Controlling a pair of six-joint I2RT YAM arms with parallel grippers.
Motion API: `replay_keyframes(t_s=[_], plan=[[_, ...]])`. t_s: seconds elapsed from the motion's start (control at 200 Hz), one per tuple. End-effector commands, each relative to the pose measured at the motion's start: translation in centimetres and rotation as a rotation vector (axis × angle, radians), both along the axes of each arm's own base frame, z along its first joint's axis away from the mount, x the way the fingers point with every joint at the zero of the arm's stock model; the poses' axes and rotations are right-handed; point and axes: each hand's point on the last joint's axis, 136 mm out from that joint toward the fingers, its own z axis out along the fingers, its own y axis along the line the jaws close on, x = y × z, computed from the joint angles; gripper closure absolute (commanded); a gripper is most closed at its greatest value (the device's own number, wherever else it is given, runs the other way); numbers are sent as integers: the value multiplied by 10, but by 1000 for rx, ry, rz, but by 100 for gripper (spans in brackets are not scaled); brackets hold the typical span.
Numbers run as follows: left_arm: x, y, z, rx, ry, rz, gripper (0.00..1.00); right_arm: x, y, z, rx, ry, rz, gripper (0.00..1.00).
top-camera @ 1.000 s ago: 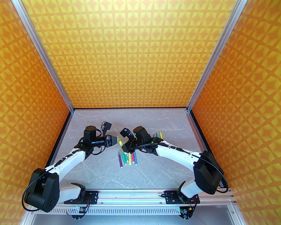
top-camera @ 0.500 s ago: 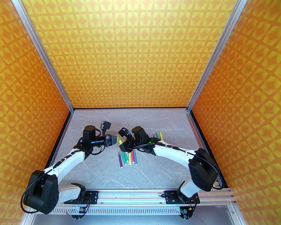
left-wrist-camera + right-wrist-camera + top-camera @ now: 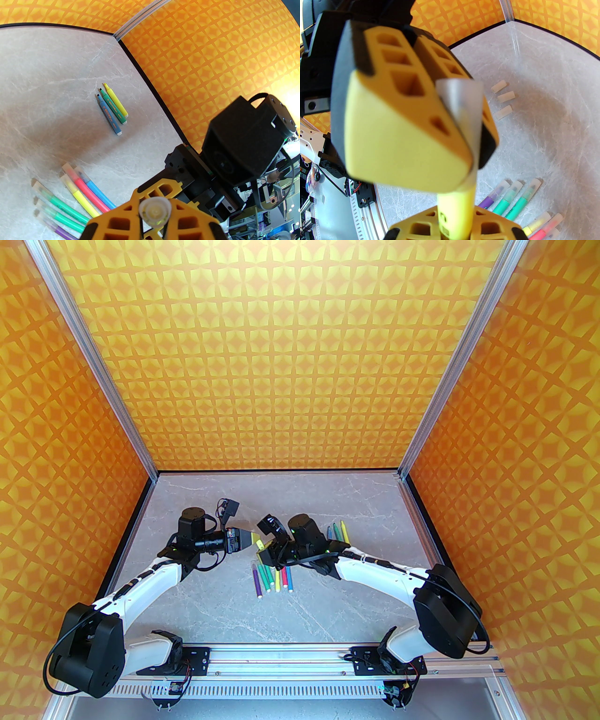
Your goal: Open the pen caps
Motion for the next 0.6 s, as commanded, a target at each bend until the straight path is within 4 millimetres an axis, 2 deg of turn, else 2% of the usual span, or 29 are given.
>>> replay_keyframes(t_s=[0.0, 0.185, 0.59], plan=[[31, 20, 30, -29, -88, 138, 100, -21, -20, -32, -85, 76, 5, 100], [35, 27, 34, -36, -83, 166, 100, -28, -31, -37, -92, 72, -4, 100], [44, 48, 38, -32, -88, 240, 100, -33, -37, -44, -111, 79, -9, 100]])
